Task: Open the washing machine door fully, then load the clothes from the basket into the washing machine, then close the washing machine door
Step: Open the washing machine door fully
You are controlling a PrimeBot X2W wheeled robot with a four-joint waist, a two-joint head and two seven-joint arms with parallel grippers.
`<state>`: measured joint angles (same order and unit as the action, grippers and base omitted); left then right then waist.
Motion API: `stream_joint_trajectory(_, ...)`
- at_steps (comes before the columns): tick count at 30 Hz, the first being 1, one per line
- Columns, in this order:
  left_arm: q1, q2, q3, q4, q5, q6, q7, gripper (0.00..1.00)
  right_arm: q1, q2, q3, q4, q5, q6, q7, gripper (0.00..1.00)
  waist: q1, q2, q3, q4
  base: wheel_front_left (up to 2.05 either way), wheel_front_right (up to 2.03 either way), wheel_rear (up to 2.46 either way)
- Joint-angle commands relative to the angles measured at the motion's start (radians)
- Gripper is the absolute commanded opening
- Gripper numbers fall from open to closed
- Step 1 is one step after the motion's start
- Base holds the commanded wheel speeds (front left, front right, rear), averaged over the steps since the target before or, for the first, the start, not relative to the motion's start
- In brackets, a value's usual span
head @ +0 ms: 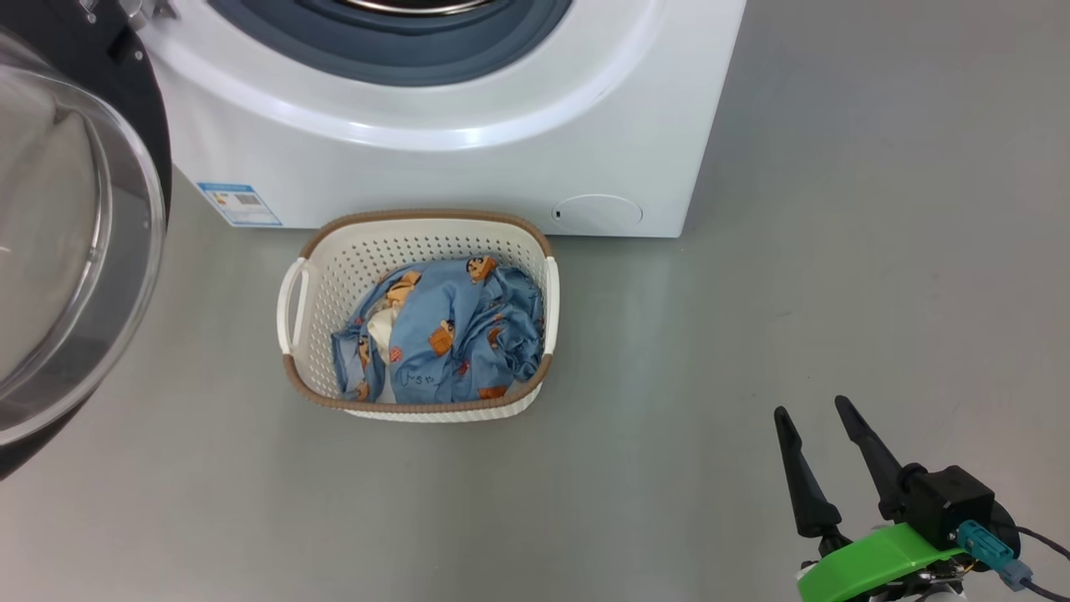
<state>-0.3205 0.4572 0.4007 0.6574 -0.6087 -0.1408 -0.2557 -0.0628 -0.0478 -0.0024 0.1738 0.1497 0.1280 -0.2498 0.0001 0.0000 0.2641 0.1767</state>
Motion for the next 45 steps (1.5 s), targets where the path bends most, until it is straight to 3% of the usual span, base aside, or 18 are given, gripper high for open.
stream_joint_trajectory(1, -0.020, 0.076, 0.028, -0.030, 0.009, 0.010, -0.006, 0.00, -0.022, -0.002, 0.030, -0.018, -0.002, 0.003, -0.012, 1.00, -0.0001, 0.0000, -0.011, -0.003, 0.00, 0.00, 0.00)
stream_joint_trajectory(9, 0.065, 0.030, 0.022, -0.135, 0.044, 0.010, -0.006, 0.00, -0.006, -0.002, 0.026, -0.007, 0.023, 0.003, -0.012, 1.00, -0.0001, 0.0000, -0.062, -0.007, 0.00, 0.00, 0.00)
stream_joint_trajectory(14, 0.160, -0.041, 0.010, -0.281, 0.093, 0.010, -0.006, 0.00, 0.007, -0.002, 0.023, -0.006, 0.035, 0.003, -0.012, 1.00, -0.0001, 0.0000, -0.097, -0.009, 0.00, 0.00, 0.00)
stream_joint_trajectory(15, 0.176, -0.051, 0.000, -0.307, 0.101, 0.010, -0.006, 0.27, 0.008, -0.002, 0.023, -0.006, 0.036, 0.003, -0.012, 1.00, -0.0001, 0.0000, -0.101, -0.010, 0.00, 0.00, 0.00)
stream_joint_trajectory(16, 0.176, -0.051, 0.000, -0.307, 0.101, 0.010, -0.006, 0.27, 0.008, -0.002, 0.023, -0.006, 0.036, 0.003, -0.012, 1.00, -0.0001, 0.0000, -0.101, -0.010, 0.00, 0.00, 0.00)
stream_joint_trajectory(17, 0.191, -0.063, -0.008, -0.334, 0.107, 0.010, -0.006, 0.57, 0.010, -0.002, 0.024, -0.007, 0.038, 0.003, -0.012, 1.00, -0.0001, 0.0000, -0.105, -0.012, 0.00, 0.00, 0.00)
stream_joint_trajectory(18, 0.206, -0.072, -0.018, -0.359, 0.113, 0.010, -0.006, 1.00, 0.012, -0.002, 0.024, -0.008, 0.039, 0.003, -0.012, 1.00, -0.0001, 0.0000, -0.109, -0.013, 0.00, 0.00, 0.00)
stream_joint_trajectory(28, 0.327, -0.143, -0.117, -0.576, 0.144, 0.010, -0.006, 1.00, 0.036, -0.002, 0.032, -0.029, 0.053, 0.003, -0.012, 1.00, -0.0001, 0.0000, -0.150, -0.056, 0.00, 0.00, 0.00)
stream_joint_trajectory(45, 0.459, -0.185, -0.270, -0.669, 0.221, 0.010, -0.006, 1.00, 0.099, -0.002, 0.056, -0.082, 0.034, 0.003, -0.012, 1.00, -0.0001, 0.0000, -0.229, -0.159, 0.00, 0.00, 0.00)
